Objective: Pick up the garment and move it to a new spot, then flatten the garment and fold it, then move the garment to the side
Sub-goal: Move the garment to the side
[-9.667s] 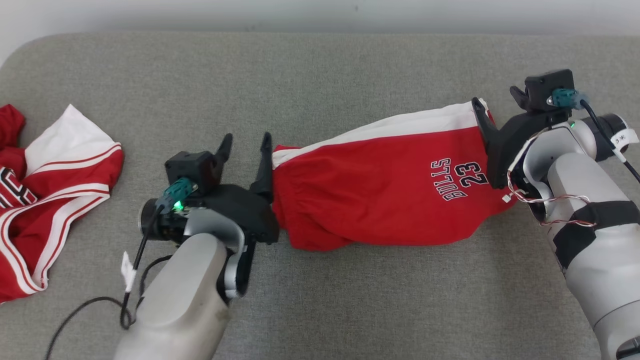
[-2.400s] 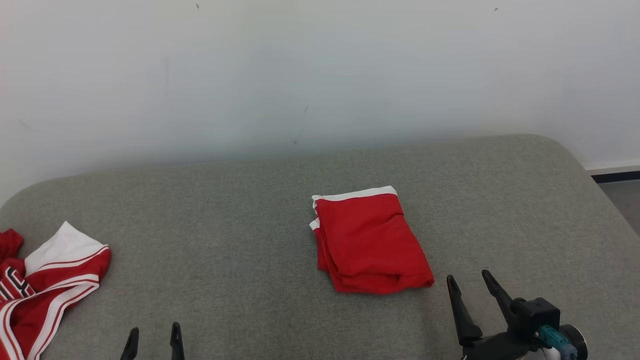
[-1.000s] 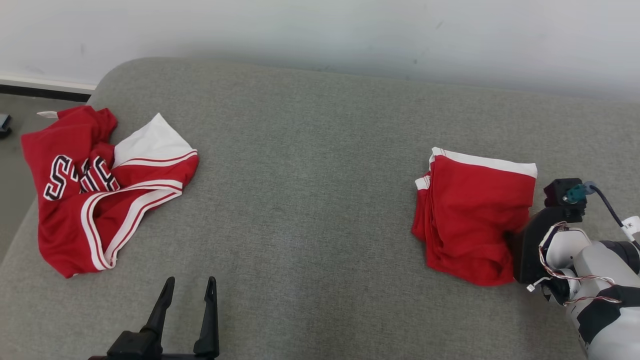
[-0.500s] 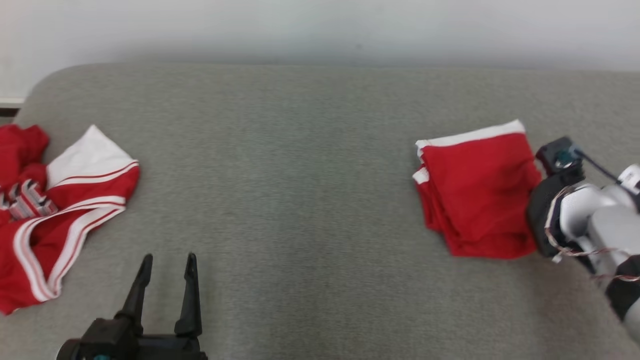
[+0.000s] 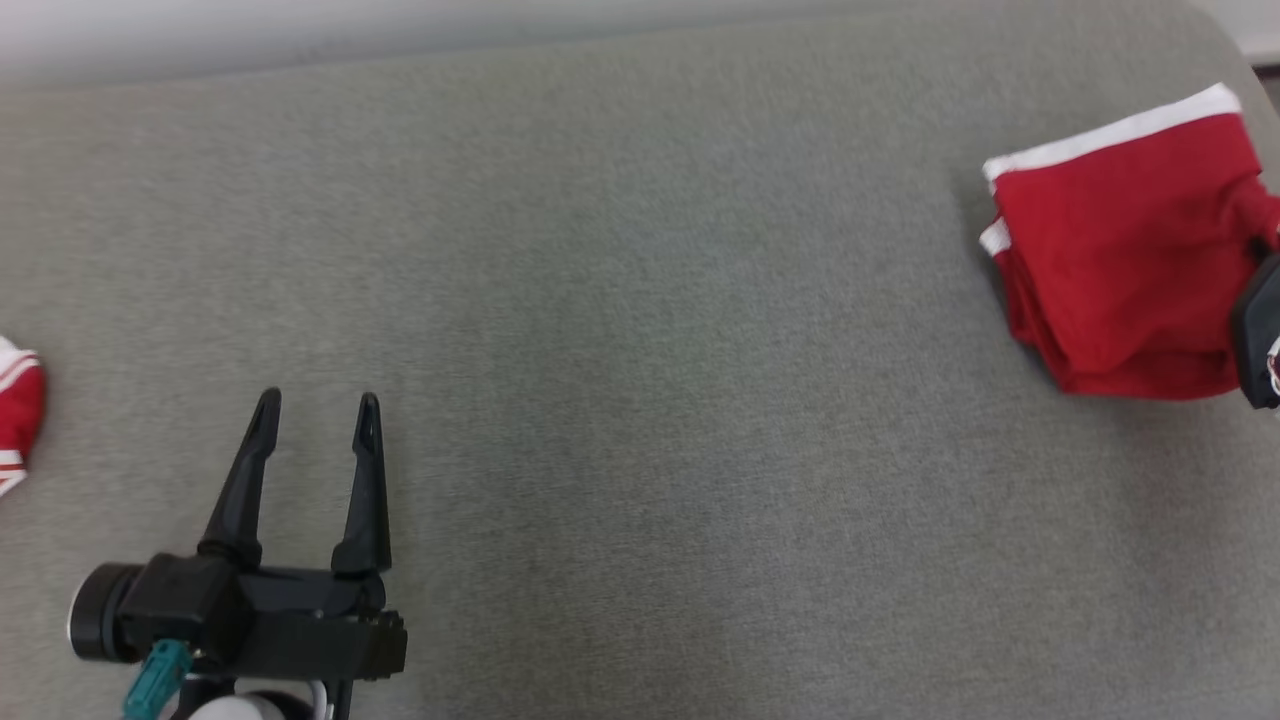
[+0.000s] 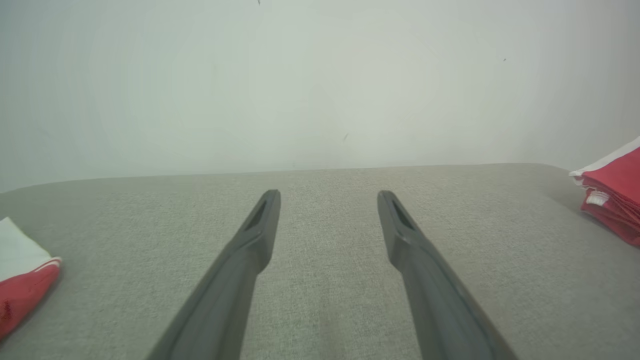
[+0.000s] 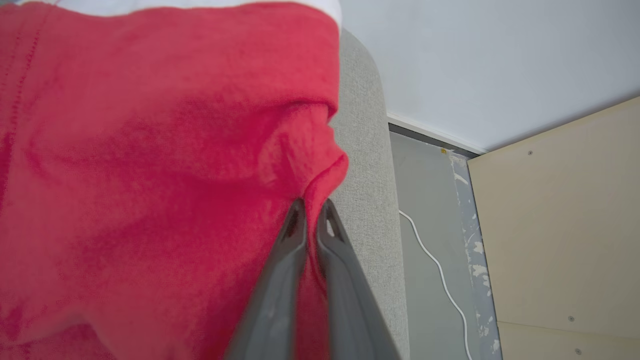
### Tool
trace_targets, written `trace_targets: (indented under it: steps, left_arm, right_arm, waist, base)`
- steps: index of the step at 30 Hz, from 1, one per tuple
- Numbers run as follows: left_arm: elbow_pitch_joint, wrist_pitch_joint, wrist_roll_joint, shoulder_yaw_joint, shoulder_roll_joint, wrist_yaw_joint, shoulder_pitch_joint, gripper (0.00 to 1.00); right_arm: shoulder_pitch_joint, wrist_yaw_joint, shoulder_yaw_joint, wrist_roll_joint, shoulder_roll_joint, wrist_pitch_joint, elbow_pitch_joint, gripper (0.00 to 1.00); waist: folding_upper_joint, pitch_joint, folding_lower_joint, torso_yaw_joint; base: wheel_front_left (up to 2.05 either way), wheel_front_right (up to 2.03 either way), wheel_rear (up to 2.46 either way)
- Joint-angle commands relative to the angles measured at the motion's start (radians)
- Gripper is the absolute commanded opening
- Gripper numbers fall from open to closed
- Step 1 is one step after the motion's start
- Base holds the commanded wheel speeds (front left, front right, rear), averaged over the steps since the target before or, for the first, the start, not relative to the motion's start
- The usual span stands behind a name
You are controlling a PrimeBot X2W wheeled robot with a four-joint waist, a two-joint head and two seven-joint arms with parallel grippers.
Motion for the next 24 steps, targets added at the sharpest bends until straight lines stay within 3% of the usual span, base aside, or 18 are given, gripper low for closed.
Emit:
trace_targets:
  steps: [1,10,20,21,23,24]
  left_arm:
    - [-0.009,-0.001,0.012,0.003,0.007,-0.006,-0.02,1.0]
    - [-0.038,-0.001,0.024,0.004,0.013,-0.024,-0.064,1.0]
    - [-0.039,-0.001,0.026,0.003,0.01,-0.032,-0.067,1.0]
    - [-0.038,-0.001,0.025,0.003,0.009,-0.033,-0.066,1.0]
    - [-0.034,-0.001,0.023,0.003,0.008,-0.034,-0.065,1.0]
    - [-0.032,-0.001,0.022,0.003,0.007,-0.034,-0.065,1.0]
  right_arm:
    - [-0.014,-0.003,-0.015,-0.02,0.007,-0.014,0.004,0.0]
    - [-0.009,-0.003,-0.182,-0.186,0.015,-0.122,0.029,0.0]
    - [0.036,-0.003,-0.272,-0.341,0.035,-0.161,-0.031,0.0]
    - [0.039,-0.003,-0.276,-0.353,0.036,-0.167,-0.035,0.16]
    - [0.049,-0.003,-0.281,-0.375,0.036,-0.177,-0.04,0.62]
    - [0.053,-0.003,-0.29,-0.383,0.038,-0.18,-0.04,1.0]
  waist:
    - [-0.0002,0.083,-0.0002,-0.073]
    - [-0.0002,0.123,-0.0002,-0.092]
    - [-0.0002,0.132,-0.0002,-0.071]
    - [-0.0002,0.131,-0.0002,-0.069]
    - [-0.0002,0.125,-0.0002,-0.062]
    - [-0.0002,0.12,-0.0002,-0.058]
  base:
    - [0.0,0.0,0.0]
    - [0.0,0.0,0.0]
    - [0.0,0.0,0.0]
    - [0.0,0.0,0.0]
    - [0.0,0.0,0.0]
    - [0.0,0.0,0.0]
